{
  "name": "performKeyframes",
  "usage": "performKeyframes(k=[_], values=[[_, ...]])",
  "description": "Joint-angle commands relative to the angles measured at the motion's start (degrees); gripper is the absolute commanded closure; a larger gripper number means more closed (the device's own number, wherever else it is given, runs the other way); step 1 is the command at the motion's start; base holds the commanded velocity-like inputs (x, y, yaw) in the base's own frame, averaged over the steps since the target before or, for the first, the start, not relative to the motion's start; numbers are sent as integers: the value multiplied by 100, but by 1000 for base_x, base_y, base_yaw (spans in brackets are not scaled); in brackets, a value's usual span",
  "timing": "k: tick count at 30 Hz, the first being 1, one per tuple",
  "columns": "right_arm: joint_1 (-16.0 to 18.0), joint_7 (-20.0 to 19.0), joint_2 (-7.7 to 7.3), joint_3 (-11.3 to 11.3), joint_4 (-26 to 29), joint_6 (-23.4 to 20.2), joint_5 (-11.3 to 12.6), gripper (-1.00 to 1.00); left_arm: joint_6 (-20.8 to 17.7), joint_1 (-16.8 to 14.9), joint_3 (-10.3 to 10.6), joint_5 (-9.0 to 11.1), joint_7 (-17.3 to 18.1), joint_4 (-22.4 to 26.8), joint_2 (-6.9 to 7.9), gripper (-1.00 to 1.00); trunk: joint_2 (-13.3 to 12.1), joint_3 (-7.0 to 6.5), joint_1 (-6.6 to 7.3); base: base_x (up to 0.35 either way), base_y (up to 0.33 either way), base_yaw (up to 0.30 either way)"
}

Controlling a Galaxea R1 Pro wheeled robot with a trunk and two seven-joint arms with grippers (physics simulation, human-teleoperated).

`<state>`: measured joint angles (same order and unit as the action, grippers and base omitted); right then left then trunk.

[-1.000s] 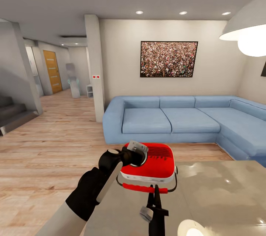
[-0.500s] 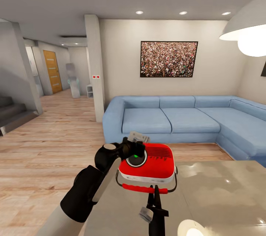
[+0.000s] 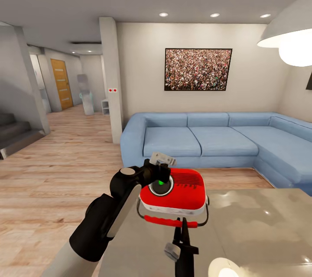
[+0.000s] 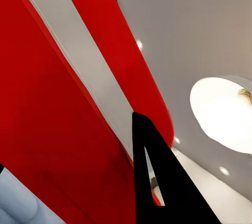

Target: Turn on the radio receiver that's on the table in the living room.

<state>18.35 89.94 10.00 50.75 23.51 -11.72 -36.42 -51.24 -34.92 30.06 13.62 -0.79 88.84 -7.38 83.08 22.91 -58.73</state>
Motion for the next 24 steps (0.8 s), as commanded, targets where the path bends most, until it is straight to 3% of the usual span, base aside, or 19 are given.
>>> performKeyframes(k=[1,10,24], values=[[1,6,0,6,5,31,24,100,0,1,0,0,0,1,0,100,0,-1,0,0,0,0],[1,-340,0,-36,15,301,452,100,0,2,0,0,0,2,6,100,0,-1,0,0,0,0],[1,-610,0,-47,399,406,606,100,0,2,-9,0,0,2,29,100,0,-1,0,0,0,0]])
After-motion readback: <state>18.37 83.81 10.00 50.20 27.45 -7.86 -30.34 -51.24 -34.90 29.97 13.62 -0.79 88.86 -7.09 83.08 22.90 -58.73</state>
